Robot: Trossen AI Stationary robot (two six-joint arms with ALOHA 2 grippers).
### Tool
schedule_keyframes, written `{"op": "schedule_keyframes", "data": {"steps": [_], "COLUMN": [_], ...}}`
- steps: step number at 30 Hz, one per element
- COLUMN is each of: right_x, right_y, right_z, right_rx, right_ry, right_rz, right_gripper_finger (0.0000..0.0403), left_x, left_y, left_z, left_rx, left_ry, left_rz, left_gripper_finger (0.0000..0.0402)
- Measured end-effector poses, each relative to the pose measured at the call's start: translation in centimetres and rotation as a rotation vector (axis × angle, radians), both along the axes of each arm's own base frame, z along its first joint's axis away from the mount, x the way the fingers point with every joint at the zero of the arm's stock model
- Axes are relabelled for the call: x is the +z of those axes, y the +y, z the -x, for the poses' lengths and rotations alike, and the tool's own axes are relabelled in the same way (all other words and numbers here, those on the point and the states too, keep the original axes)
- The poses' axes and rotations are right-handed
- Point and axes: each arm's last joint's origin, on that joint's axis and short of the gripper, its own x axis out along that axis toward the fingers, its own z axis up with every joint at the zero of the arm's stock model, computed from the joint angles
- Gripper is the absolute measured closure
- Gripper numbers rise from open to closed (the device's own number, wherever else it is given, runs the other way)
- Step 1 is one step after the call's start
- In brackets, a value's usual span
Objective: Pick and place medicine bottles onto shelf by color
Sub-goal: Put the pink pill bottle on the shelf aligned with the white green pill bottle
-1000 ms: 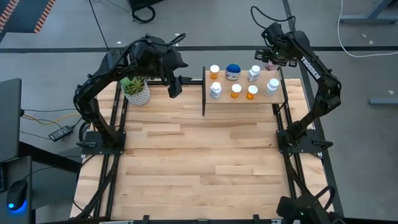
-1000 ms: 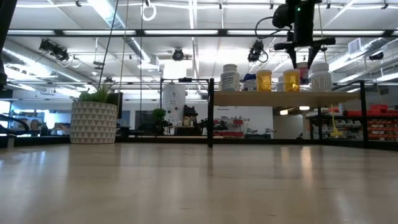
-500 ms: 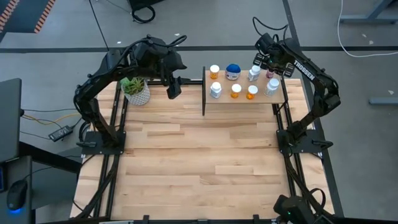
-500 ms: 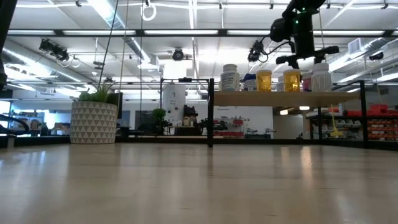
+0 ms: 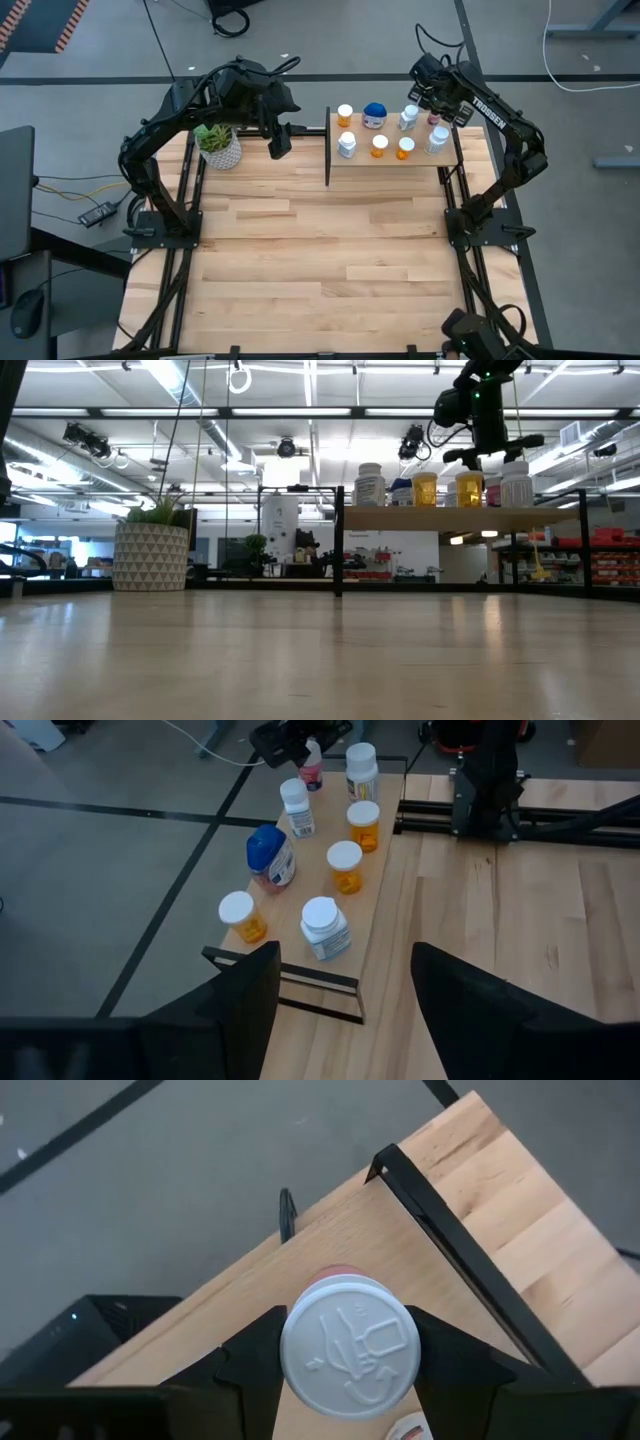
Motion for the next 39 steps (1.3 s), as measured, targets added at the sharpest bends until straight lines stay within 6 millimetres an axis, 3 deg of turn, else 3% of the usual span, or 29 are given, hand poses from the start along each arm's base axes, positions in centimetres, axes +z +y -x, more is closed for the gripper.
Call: {"op": "schedule_keyframes", "data": {"steps": [11,39], "right_x": [-0.4,-1.1], "right_y": [0.0,-0.3], "right_z": [0.0,0.5], "right_rx": [-0.134,-0.058], "right_ry": [-0.064,-0.033], "right_rz": [0.018,-0.032], "right_gripper_finger": [0.0205,0.0199], "left_x": [0.0,0.0], "left_y": [0.0,0.0], "left_z": [0.0,0.0], "left_rx": [0.001,0.000], "left_ry": [-0.001,-0.001], "left_rz": [0.000,0.000], "left_gripper_finger": [0.0175,0.0183]}}
